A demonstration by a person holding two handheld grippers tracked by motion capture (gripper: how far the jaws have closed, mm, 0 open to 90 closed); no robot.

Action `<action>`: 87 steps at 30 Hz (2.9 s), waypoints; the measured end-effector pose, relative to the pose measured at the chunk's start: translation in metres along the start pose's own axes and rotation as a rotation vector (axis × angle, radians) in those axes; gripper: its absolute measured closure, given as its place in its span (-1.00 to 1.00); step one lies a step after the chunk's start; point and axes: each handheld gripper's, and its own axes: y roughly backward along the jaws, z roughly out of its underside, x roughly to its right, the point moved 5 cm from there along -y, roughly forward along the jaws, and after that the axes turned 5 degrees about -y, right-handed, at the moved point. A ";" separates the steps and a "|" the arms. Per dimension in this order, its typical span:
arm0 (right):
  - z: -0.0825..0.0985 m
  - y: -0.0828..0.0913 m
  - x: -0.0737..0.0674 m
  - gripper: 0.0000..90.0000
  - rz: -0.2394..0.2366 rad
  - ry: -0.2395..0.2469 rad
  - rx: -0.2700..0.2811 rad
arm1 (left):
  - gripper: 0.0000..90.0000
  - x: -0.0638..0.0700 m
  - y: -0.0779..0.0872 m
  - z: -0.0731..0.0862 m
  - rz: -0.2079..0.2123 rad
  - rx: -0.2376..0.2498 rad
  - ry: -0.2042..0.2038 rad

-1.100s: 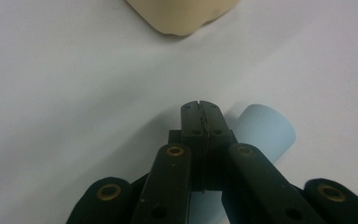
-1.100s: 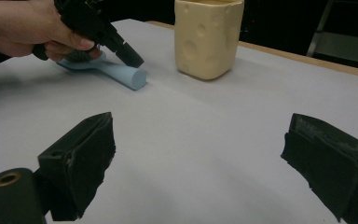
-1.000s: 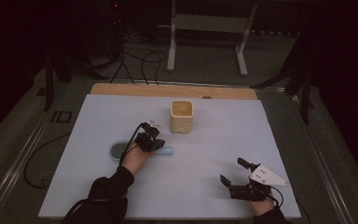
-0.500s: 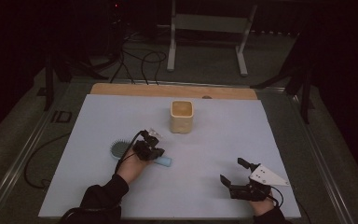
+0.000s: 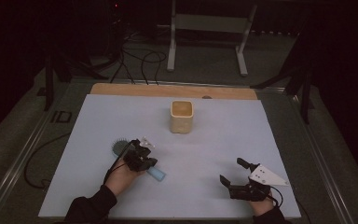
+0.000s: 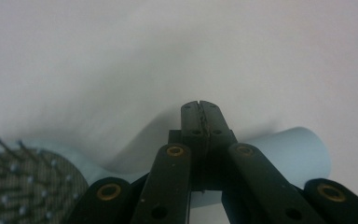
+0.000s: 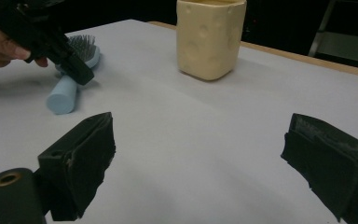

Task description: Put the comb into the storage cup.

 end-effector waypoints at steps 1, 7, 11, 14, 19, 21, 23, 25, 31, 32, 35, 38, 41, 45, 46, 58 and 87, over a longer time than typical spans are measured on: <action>0.000 0.000 0.000 -0.81 0.003 0.001 -0.003 | 1.00 0.001 0.001 0.002 0.001 -0.003 -0.004; -0.001 0.001 0.000 -0.81 0.001 -0.001 0.002 | 1.00 0.003 0.013 0.018 -0.005 -0.018 -0.012; 0.000 0.000 0.000 -0.81 0.002 -0.002 0.001 | 1.00 0.000 0.020 0.029 -0.011 -0.023 0.003; 0.000 0.001 0.000 -0.81 0.002 0.004 -0.003 | 1.00 -0.002 0.026 0.037 -0.023 -0.033 0.003; 0.000 0.000 0.000 -0.81 0.002 0.004 -0.004 | 1.00 -0.005 0.036 0.049 -0.046 -0.046 0.006; 0.000 0.000 0.000 -0.81 0.003 0.003 -0.004 | 1.00 -0.007 0.041 0.055 -0.054 -0.052 0.014; 0.000 0.000 -0.001 -0.81 0.004 0.008 -0.004 | 1.00 -0.010 0.046 0.061 -0.065 -0.061 0.019; 0.000 0.000 -0.001 -0.81 0.004 0.007 -0.004 | 1.00 -0.013 0.051 0.067 -0.074 -0.065 0.030; 0.000 0.000 -0.001 -0.81 0.004 0.008 -0.004 | 1.00 -0.026 0.067 0.084 -0.121 -0.088 0.049; 0.000 0.000 -0.001 -0.81 0.004 0.007 -0.005 | 1.00 -0.028 0.069 0.086 -0.123 -0.092 0.052; 0.000 -0.001 -0.001 -0.81 0.003 0.007 -0.008 | 1.00 -0.035 0.074 0.093 -0.138 -0.113 0.060; 0.000 -0.001 -0.001 -0.81 0.003 0.006 -0.008 | 1.00 -0.039 0.074 0.096 -0.157 -0.127 0.058; 0.000 -0.001 -0.001 -0.81 0.002 0.007 -0.008 | 1.00 -0.044 0.075 0.098 -0.170 -0.140 0.060; 0.000 -0.001 -0.001 -0.81 0.002 0.007 -0.009 | 1.00 -0.049 0.074 0.101 -0.168 -0.146 0.063; 0.000 -0.001 -0.001 -0.81 0.001 0.006 -0.009 | 1.00 -0.050 0.074 0.102 -0.171 -0.143 0.066; 0.000 -0.001 -0.001 -0.81 0.001 0.008 -0.010 | 1.00 -0.052 0.093 0.099 -0.134 -0.148 0.048; 0.001 -0.002 -0.001 -0.81 0.000 0.007 -0.012 | 0.28 -0.068 0.134 0.083 -0.136 -0.169 0.040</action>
